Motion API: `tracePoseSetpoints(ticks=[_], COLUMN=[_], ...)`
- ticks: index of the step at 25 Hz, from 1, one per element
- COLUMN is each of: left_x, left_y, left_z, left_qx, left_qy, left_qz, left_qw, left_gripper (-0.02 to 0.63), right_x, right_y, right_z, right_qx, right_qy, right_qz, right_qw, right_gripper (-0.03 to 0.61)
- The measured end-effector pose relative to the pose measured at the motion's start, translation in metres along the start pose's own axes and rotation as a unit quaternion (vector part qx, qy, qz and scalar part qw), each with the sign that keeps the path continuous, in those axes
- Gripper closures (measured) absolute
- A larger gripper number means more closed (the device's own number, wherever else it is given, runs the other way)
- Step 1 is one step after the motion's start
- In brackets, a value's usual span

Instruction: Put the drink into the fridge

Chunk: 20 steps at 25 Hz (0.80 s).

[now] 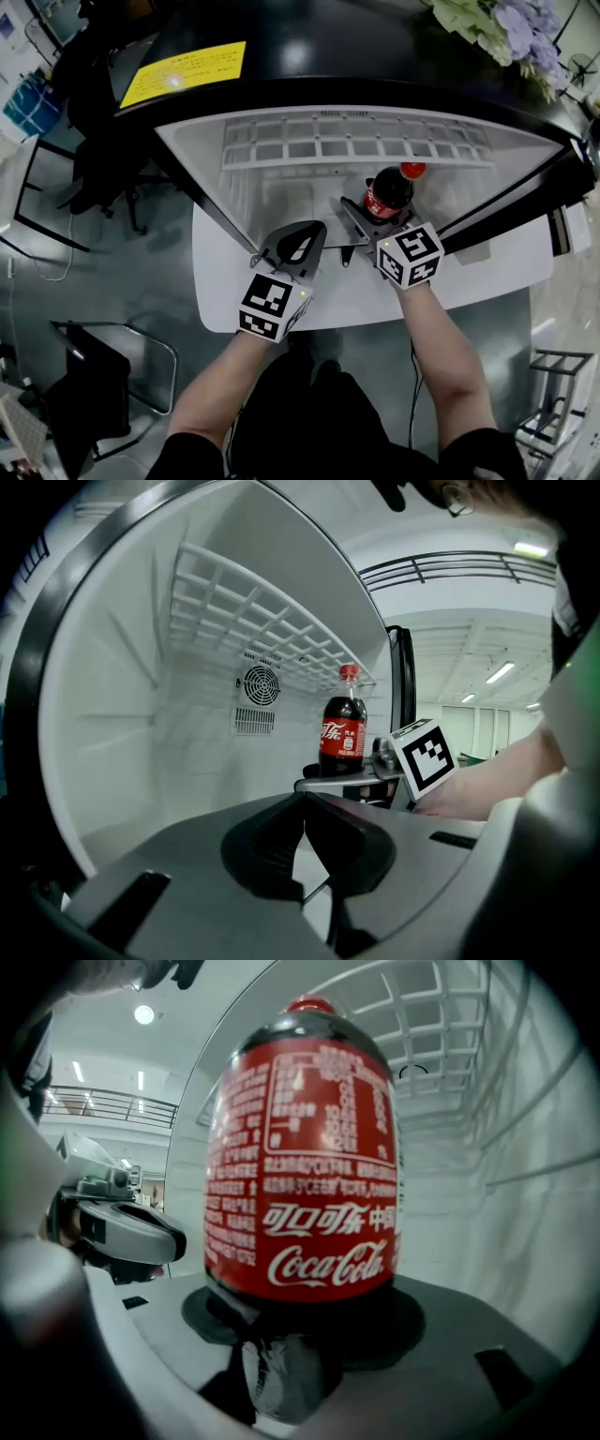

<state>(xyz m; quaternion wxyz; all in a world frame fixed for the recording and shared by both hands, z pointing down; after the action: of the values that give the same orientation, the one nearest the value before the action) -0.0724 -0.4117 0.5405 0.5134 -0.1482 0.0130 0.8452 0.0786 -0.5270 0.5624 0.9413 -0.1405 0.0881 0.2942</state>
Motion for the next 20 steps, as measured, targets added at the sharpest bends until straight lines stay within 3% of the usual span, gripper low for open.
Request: tracePoseSetpoints(ticks=[20], left_x=[-0.011], left_y=[0.010], left_z=[0.010], left_qx=[0.013], left_qy=[0.010], left_qz=[0.002], left_qw=[0.9999], left_gripper=[0.600], right_x=[-0.056], right_y=[-0.024], right_z=[0.005], right_qx=[0.018], right_qy=[0.009], right_qz=[0.006], right_qw=[1.000], right_gripper=[0.307])
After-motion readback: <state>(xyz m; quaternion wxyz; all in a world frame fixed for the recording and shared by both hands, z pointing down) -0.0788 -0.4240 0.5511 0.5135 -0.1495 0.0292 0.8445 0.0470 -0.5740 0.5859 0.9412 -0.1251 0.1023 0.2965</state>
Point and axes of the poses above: the fingertips, and each gripper's own axes: x backward along the fingers, y to its left, z out of its underside, the point moved 9 cm from there along x, backward along the fingers, and after that the axes turned 12 degrees about -x, right-handed, at the moved point
